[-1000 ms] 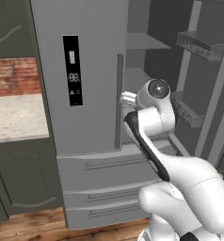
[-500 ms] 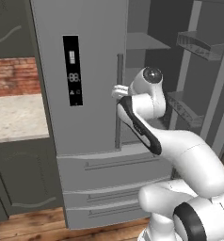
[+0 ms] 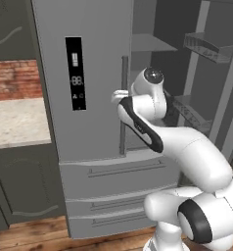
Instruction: Take the lemon wedge from the fridge and place it on the plate with fish on the dining counter.
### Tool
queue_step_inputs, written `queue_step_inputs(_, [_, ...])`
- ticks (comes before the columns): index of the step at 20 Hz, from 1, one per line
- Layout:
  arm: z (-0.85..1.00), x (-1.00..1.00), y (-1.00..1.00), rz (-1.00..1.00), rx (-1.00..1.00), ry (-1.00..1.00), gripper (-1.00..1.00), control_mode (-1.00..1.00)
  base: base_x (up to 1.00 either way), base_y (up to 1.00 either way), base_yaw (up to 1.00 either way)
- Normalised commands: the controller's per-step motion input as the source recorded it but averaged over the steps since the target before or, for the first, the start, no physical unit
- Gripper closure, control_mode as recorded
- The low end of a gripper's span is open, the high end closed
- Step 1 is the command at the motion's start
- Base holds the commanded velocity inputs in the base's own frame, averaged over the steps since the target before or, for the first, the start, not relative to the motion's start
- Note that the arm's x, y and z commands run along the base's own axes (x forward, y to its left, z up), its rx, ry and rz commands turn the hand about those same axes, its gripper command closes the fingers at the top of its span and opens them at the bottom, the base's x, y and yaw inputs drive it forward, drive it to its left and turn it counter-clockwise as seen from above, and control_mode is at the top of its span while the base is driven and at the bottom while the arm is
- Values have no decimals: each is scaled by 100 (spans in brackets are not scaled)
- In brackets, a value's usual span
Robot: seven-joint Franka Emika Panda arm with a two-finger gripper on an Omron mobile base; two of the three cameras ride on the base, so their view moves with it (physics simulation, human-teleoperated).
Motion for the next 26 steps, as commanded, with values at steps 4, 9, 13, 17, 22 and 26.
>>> queue_step_inputs(4, [0, 80, -19, 0, 0, -2, -100, -100, 0, 0, 0])
queue_step_inputs(9, [-6, 95, -6, 0, 0, 0, -100, -100, 0, 0, 0])
queue_step_inputs(13, [-15, 91, 24, 0, 0, 0, -100, -100, 0, 0, 0])
queue_step_inputs(17, [-21, 70, 42, 0, 0, 0, -100, -100, 0, 0, 0])
queue_step_inputs(22, [-3, 20, 19, 1, 0, 0, 100, -100, 0, 0, 0])
queue_step_inputs(26, [0, 0, 0, 0, 0, 0, 100, -100, 0, 0, 0])
